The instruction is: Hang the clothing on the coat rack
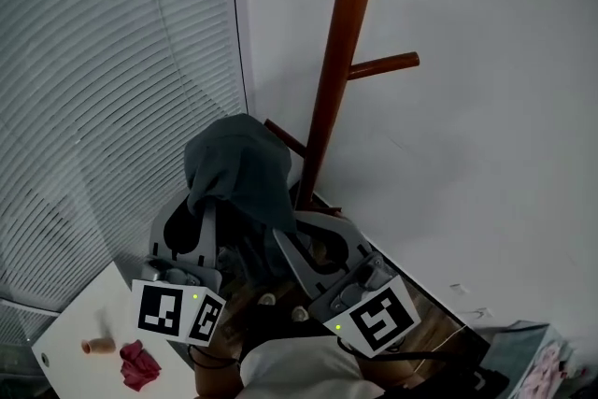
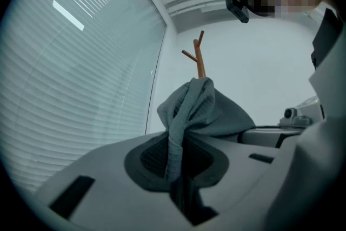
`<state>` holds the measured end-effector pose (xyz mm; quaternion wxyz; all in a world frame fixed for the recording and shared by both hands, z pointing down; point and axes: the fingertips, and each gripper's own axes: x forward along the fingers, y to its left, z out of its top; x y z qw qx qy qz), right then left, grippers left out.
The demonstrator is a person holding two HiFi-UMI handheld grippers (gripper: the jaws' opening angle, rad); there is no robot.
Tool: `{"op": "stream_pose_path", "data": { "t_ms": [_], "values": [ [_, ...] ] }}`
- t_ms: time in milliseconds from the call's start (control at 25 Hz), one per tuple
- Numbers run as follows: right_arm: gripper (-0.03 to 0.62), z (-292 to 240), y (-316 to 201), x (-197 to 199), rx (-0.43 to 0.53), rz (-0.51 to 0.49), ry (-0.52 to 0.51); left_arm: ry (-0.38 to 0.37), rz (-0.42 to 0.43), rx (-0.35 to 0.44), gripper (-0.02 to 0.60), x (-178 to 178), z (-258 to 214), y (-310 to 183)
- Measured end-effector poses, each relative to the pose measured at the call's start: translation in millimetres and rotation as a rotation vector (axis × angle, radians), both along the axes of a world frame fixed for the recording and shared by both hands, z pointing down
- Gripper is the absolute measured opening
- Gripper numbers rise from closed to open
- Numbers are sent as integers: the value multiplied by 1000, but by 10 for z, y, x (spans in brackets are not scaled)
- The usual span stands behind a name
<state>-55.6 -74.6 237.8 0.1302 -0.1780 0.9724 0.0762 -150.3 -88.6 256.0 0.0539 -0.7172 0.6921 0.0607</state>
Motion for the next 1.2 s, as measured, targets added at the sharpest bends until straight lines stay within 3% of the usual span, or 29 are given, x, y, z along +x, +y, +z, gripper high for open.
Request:
{"op": "stream_pose_path", "data": {
  "t_ms": [600, 840, 1200],
  "values": [
    [31, 56, -380, -459, -91, 140, 5, -117, 289, -158, 48, -213, 132, -822],
    [31, 171, -494, -551, -113, 176, 34, -88, 441, -195, 48, -192, 254, -1084],
    [31, 294, -565, -596, -135, 196, 60, -128, 518, -248, 48, -43, 430, -1264]
  ]
}}
